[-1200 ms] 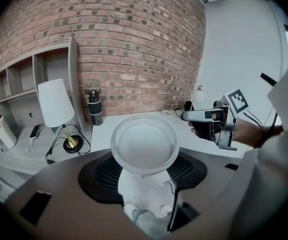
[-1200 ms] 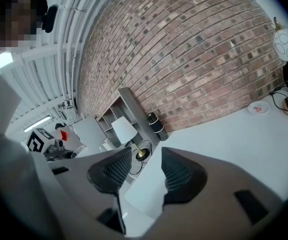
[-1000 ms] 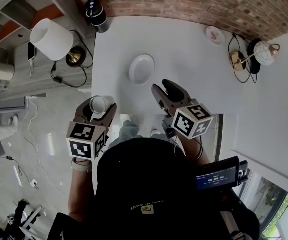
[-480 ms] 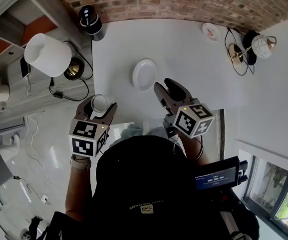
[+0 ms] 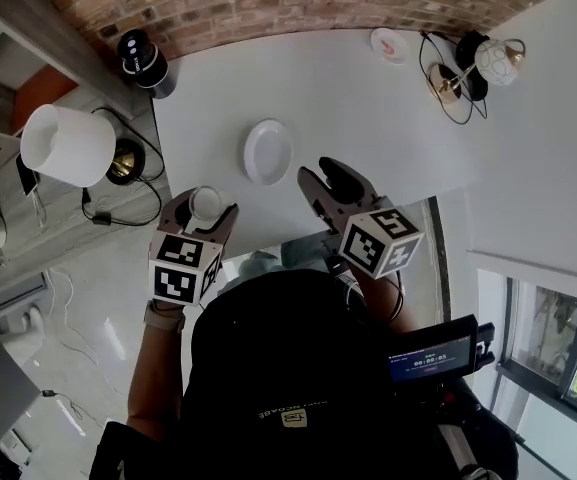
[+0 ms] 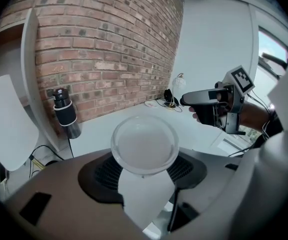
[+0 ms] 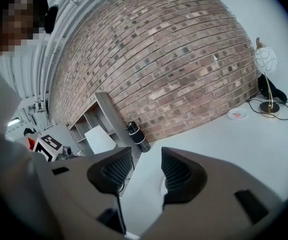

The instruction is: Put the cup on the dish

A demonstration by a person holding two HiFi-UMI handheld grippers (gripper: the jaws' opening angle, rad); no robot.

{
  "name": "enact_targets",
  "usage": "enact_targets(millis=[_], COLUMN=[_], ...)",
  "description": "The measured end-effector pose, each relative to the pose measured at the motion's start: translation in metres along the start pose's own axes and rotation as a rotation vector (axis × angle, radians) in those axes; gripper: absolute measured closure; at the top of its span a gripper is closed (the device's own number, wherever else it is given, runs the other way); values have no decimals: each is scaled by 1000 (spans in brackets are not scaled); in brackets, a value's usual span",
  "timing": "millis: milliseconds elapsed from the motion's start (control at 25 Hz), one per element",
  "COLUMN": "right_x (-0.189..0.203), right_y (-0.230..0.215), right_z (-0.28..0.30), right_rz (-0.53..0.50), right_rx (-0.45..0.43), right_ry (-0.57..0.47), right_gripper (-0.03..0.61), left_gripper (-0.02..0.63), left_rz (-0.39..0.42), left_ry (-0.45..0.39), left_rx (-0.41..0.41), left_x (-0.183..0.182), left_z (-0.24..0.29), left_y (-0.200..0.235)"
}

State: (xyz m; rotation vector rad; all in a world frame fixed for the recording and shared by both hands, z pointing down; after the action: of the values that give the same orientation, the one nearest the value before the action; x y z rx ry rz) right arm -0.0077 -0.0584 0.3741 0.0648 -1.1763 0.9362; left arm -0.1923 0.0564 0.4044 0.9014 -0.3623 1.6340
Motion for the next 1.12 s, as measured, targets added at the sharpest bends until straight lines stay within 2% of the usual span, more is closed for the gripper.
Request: enact_targets(millis=[600, 1120], right_x=[-15, -19], right_y=[-18, -42], right_z=[7, 12], right_rz=[2, 14], right_rx=[-28, 1], right_ry=[3, 24], right_gripper=[390, 390], left_gripper=[351, 351], left_rz=[57, 124], left_ry=[48, 118], left_rx=[-16, -24], left_x=[-4, 8], left_z=[69, 134], left_y=[4, 19])
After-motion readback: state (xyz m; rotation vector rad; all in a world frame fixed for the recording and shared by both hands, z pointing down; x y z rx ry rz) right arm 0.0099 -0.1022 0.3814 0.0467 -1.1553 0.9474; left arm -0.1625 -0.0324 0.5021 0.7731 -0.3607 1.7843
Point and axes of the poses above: the fingertips, and each gripper's own axes: z forward along the fingers, y to its left, x out of its underside, the point moved 6 cm from there along -z, backward along the fingers, and after that the axes turned 8 degrees about x, right-handed, at the moved point
